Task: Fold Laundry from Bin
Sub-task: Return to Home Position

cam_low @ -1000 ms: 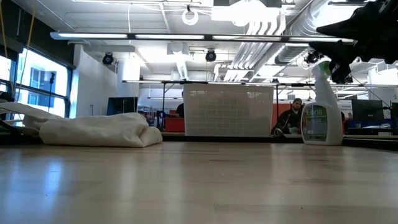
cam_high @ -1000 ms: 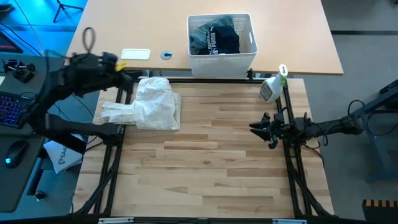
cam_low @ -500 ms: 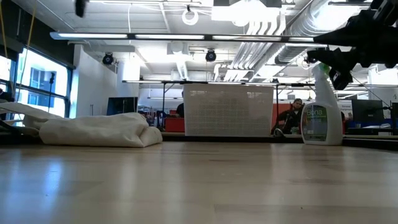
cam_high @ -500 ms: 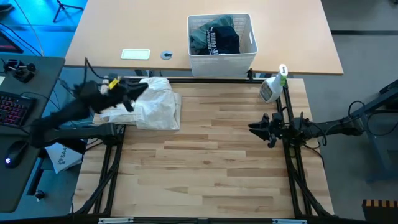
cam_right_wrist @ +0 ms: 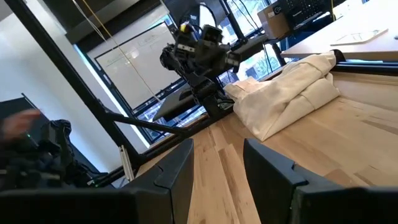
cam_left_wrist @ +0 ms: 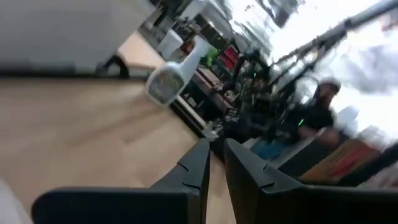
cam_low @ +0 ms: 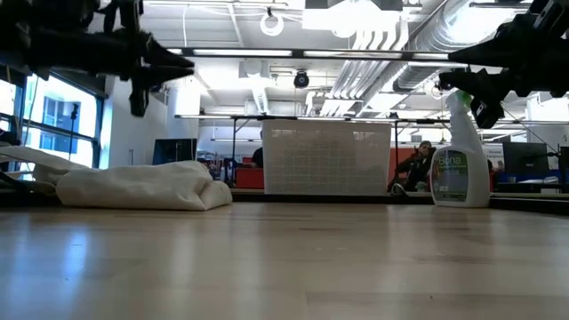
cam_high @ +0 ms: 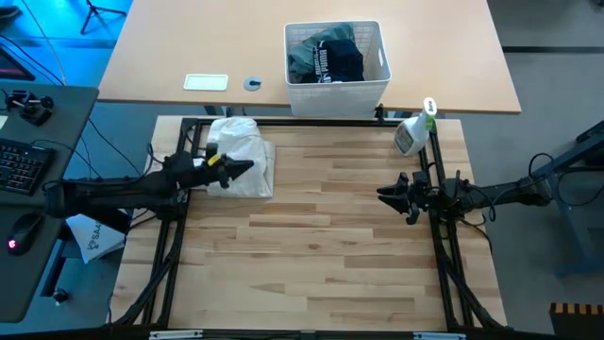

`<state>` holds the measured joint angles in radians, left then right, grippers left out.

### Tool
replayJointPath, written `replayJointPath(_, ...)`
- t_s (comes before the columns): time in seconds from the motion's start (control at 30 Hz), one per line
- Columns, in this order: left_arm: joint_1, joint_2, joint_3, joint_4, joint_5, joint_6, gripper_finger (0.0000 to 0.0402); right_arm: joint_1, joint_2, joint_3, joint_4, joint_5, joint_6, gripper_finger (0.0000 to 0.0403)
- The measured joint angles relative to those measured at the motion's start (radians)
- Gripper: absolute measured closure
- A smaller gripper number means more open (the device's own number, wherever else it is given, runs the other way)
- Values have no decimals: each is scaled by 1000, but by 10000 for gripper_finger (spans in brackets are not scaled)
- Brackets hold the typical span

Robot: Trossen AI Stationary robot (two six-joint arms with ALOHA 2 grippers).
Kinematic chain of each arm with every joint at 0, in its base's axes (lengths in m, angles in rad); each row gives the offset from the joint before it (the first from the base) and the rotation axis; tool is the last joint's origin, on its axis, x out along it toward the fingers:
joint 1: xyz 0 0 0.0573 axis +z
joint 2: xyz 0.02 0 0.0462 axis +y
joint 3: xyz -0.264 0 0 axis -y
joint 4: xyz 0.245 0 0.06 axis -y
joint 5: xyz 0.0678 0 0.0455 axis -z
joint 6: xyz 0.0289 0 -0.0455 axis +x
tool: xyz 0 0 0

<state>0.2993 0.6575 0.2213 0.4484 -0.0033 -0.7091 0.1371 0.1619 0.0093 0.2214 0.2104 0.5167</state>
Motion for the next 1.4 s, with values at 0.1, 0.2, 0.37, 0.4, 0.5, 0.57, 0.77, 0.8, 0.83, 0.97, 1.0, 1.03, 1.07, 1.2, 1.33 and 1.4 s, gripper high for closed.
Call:
replayJointPath(0.1,0,18,-41,21,-5,-206,367,0,0,0,0,0,0,270)
replayJointPath(0.2,-26,-37,-101,-25,-40,-220,367,0,0,0,0,0,0,270)
replayJointPath(0.37,-149,-232,-176,88,-123,-21,367,0,0,0,0,-1,-1,270)
replayJointPath(0.4,-172,-264,-183,104,-133,29,367,0,0,0,0,0,-1,270)
replayJointPath(0.5,-230,-362,-202,117,-140,200,367,0,0,0,-2,0,-1,270)
replayJointPath(0.57,-255,-413,-209,96,-140,297,367,0,0,0,-4,-1,-1,270)
replayJointPath(0.77,-260,-498,-209,-31,-76,499,367,0,0,0,-8,0,-1,270)
replayJointPath(0.8,-259,-511,-209,-66,-67,512,367,0,0,0,-8,0,-1,270)
replayJointPath(0.83,-258,-522,-210,-100,-56,518,367,0,0,0,-8,0,-1,270)
replayJointPath(0.97,-236,-569,-210,-227,-10,508,367,0,0,0,-8,0,-1,270)
replayJointPath(1.0,-228,-580,-210,-251,4,505,367,0,0,0,-8,0,-1,270)
replayJointPath(1.03,-220,-592,-209,-272,22,504,367,0,0,0,-8,0,-1,270)
replayJointPath(1.07,-213,-605,-210,-296,40,505,367,0,0,0,-8,0,-1,270)
replayJointPath(1.2,-198,-657,-209,-387,97,522,367,0,0,0,-9,0,-1,270)
replayJointPath(1.33,-199,-654,-209,-423,102,563,367,0,0,-1,-10,0,-1,270)
replayJointPath(1.4,-210,-654,-209,-423,103,609,367,0,0,-1,-12,0,-1,270)
